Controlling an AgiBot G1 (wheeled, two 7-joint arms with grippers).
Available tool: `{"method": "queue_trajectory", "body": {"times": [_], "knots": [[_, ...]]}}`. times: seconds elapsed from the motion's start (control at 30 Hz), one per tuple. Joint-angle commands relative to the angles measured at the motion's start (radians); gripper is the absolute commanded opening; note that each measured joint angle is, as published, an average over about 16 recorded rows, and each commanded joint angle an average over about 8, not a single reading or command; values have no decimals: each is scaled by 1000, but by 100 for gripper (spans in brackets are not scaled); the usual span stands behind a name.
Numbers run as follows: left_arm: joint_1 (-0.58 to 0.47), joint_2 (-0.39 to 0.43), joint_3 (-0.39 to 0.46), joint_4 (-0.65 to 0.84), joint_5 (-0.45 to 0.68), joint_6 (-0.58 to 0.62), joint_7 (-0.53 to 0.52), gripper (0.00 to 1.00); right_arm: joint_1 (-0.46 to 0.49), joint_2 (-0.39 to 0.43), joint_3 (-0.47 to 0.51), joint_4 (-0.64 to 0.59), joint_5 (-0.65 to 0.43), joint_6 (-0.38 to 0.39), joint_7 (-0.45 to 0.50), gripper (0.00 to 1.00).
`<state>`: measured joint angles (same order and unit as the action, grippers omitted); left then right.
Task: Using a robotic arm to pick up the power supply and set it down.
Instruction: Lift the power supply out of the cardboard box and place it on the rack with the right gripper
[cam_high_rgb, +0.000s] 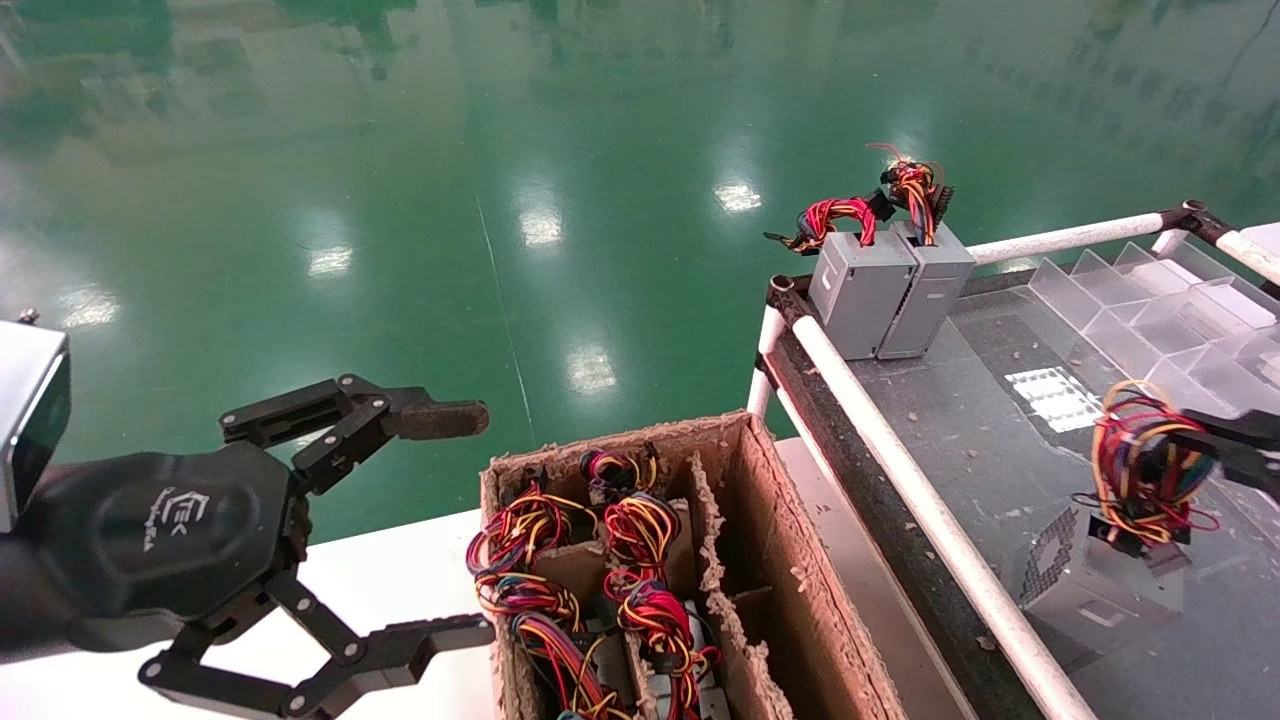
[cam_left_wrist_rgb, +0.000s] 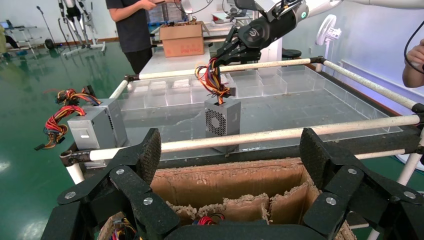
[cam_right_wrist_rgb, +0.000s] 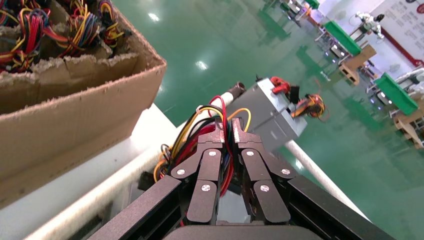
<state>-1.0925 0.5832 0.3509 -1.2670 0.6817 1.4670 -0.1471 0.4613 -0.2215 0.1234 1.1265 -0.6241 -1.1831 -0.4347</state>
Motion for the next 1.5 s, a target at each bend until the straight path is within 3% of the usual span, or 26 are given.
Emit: {"method": "queue_trajectory", "body": {"times": [0.03,0.3,0.53,0.93,1.5], "knots": [[0,0,0,0,0,0,0,100,-3,-12,-2,27,-4,19,-3,0],[0,0,0,0,0,0,0,100,129,-65,-110,124,-81,121,52,0],[0,0,0,0,0,0,0,100,330,-151,-237,102,-192,141,113,0],[0,0,0,0,0,0,0,100,714,-340,-427,-87,-405,57,185,0],[0,0,1,0,0,0,0,100,974,-546,-514,-395,-539,30,77,0]]}}
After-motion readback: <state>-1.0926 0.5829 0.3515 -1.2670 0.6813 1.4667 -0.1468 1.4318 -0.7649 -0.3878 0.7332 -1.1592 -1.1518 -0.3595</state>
